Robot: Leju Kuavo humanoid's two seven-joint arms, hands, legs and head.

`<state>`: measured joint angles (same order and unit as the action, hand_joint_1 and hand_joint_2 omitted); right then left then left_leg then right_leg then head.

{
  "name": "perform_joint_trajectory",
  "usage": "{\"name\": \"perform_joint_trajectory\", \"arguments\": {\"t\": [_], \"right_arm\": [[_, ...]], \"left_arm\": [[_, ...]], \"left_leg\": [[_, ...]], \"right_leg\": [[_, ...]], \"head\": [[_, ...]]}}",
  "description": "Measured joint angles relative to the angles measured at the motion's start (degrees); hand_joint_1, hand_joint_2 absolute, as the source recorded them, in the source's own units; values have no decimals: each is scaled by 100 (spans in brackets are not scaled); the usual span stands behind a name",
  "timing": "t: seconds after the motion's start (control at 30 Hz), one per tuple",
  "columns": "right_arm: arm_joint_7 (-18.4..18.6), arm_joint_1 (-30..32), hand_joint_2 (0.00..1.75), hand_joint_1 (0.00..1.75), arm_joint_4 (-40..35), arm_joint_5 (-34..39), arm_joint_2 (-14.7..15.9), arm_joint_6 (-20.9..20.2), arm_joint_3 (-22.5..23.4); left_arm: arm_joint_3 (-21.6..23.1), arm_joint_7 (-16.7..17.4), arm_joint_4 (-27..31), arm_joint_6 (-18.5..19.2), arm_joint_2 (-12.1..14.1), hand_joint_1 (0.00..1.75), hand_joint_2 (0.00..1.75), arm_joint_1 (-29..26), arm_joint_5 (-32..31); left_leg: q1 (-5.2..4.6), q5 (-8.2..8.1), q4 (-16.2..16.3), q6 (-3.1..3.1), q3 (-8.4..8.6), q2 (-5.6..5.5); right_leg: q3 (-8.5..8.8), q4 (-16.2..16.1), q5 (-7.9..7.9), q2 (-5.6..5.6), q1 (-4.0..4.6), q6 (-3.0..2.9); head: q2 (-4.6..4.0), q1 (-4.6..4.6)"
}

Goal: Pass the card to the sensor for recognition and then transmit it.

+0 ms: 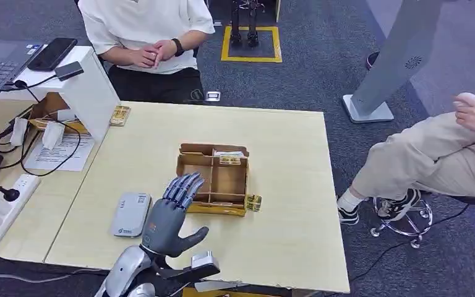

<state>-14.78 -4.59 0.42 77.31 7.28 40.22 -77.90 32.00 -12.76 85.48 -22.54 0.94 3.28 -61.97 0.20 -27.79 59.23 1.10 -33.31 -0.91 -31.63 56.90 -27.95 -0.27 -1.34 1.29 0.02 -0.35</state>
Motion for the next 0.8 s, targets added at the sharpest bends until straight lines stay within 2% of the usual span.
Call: {"name": "perform_joint_trajectory", "arguments": {"t": [0.2, 0.53, 0.63, 0.8], "right_arm": [[48, -12, 175, 0, 0, -7, 0, 0, -2], [109, -30, 175, 0, -2, -28, 0, 0, -2], [149, -37, 175, 0, -2, -46, -2, 0, -2], [153, -38, 175, 0, -2, -48, -2, 0, -2]], "left_arm": [[92, 381, -194, -135, -33, 0, 175, 62, -418], [94, 1221, -559, -472, -299, 0, 175, 134, -1223], [94, 1344, -671, -531, -374, 0, 175, 158, -1318], [94, 1362, -806, -544, -431, 0, 175, 193, -1346]], "left_leg": [[0, 0, 0, 0, 0, -1], [-2, 0, 0, 0, 0, -1], [-2, 0, 0, 0, 0, -2], [-2, 0, 0, 0, 0, -2]], "right_leg": [[0, 0, 0, -2, 0, 0], [0, 0, 0, -2, 0, 0], [0, 0, 0, -3, 0, 0], [0, 0, 0, -3, 0, 0]], "head": [[-2, 0], [-2, 0], [-2, 2], [-2, 2]]}}
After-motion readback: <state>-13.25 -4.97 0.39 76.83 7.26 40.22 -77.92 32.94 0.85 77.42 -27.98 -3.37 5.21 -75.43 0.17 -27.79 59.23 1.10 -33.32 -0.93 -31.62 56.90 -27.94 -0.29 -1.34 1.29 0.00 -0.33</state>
